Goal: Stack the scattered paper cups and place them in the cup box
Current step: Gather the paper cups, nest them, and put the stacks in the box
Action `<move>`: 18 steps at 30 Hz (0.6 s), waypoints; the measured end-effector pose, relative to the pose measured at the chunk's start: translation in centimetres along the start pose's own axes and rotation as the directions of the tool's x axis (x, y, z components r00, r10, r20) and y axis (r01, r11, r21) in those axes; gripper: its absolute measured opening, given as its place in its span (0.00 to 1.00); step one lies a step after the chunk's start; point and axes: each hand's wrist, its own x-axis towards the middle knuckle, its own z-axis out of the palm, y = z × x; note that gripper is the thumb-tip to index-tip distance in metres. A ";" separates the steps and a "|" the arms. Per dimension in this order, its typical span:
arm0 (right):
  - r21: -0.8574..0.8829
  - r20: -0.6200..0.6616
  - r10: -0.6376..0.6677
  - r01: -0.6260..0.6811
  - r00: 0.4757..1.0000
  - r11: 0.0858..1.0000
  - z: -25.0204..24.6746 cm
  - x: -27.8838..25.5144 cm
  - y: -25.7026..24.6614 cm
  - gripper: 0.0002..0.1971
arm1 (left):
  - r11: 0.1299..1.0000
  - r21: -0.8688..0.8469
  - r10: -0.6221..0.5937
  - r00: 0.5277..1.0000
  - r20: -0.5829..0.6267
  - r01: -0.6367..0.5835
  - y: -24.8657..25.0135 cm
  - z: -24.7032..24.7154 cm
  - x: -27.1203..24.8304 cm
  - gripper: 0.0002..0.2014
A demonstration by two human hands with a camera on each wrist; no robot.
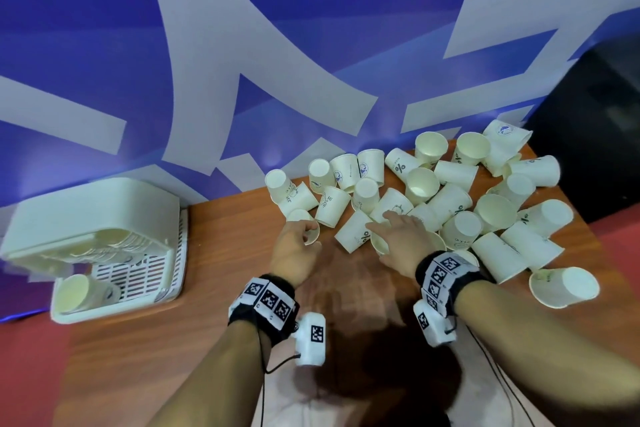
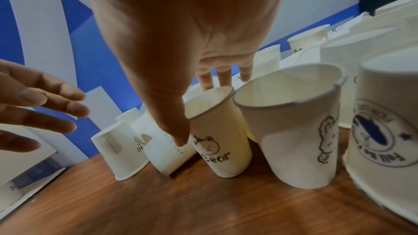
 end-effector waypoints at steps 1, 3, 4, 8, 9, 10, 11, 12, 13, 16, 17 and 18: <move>0.007 -0.004 -0.001 0.001 1.000 1.000 0.1 0.1 0.0 0.36 | 1.000 0.004 -0.003 1.000 0.004 0.003 0.0 0.0 0.1 0.17; 0.035 -0.029 -0.002 0.004 1.000 0.999 0.0 0.1 0.1 0.34 | 1.000 0.010 -0.002 1.000 0.012 0.001 0.0 0.1 0.3 0.17; 0.053 -0.048 -0.005 0.007 0.999 0.999 0.0 0.2 0.1 0.34 | 1.000 0.015 0.005 1.000 0.014 -0.005 0.1 0.2 0.4 0.17; 0.174 -0.101 0.034 -0.016 0.994 0.985 -1.3 0.1 0.8 0.37 | 0.998 0.060 0.034 0.999 0.028 -0.035 0.5 1.1 1.1 0.19; 0.240 -0.118 0.061 -0.031 0.991 0.970 -1.8 0.0 1.2 0.37 | 0.996 0.076 0.044 0.998 0.037 -0.046 0.8 1.6 1.4 0.21; 0.329 -0.143 0.092 -0.040 0.985 0.943 -2.2 -0.3 1.7 0.37 | 0.994 0.093 0.051 0.997 0.051 -0.056 1.1 2.1 1.7 0.23; 0.432 -0.169 0.126 -0.041 0.977 0.901 -2.6 -0.5 2.1 0.36 | 0.992 0.111 0.056 0.996 0.066 -0.063 1.3 2.7 2.1 0.26; 0.534 -0.191 0.159 -0.034 0.969 0.845 -2.9 -0.8 2.7 0.36 | 0.989 0.135 0.055 0.995 0.086 -0.067 1.6 3.4 2.6 0.29; 0.620 -0.205 0.188 -0.021 0.960 0.784 -3.2 -1.2 3.2 0.35 | 0.983 0.169 0.051 0.993 0.108 -0.069 1.9 4.2 3.0 0.32; 0.763 -0.233 0.258 0.012 0.938 0.646 -3.7 -2.2 4.8 0.31 | 0.937 0.329 0.071 0.986 0.149 -0.117 2.7 6.4 4.1 0.36; 0.788 -0.232 0.285 0.008 0.930 0.616 -3.6 -2.7 5.3 0.30 | 0.909 0.389 0.098 0.984 0.147 -0.149 3.0 7.1 4.3 0.36; 0.806 -0.230 0.308 0.003 0.923 0.592 -3.5 -3.1 5.8 0.29 | 0.887 0.430 0.115 0.983 0.145 -0.167 3.0 7.8 4.5 0.37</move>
